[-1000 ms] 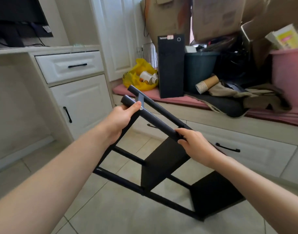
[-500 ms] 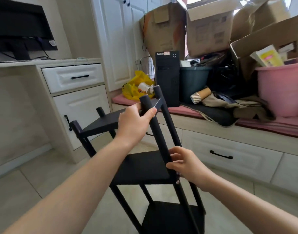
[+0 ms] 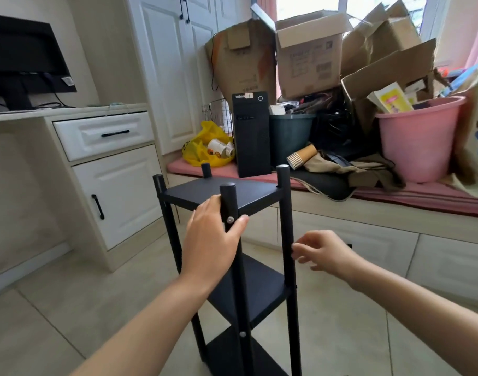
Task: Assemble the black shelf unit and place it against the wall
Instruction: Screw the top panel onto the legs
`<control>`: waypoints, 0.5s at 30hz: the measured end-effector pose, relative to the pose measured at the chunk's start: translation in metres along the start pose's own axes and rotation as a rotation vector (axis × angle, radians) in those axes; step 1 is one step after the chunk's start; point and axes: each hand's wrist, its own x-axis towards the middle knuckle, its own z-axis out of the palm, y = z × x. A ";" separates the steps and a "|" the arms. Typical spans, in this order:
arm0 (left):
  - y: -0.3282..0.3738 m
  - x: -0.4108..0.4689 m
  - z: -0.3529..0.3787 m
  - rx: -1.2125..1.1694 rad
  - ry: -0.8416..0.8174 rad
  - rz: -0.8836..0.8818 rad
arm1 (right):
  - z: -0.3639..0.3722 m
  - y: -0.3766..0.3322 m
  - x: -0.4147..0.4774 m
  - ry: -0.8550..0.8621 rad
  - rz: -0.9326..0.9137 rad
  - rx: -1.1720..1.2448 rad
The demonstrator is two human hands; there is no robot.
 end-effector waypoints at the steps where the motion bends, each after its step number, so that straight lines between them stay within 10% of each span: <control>1: -0.002 -0.001 -0.001 -0.006 -0.004 0.001 | -0.004 0.004 0.002 0.034 0.037 0.005; 15: -0.005 -0.009 -0.006 0.002 -0.046 0.029 | 0.007 -0.011 0.015 -0.036 0.041 0.202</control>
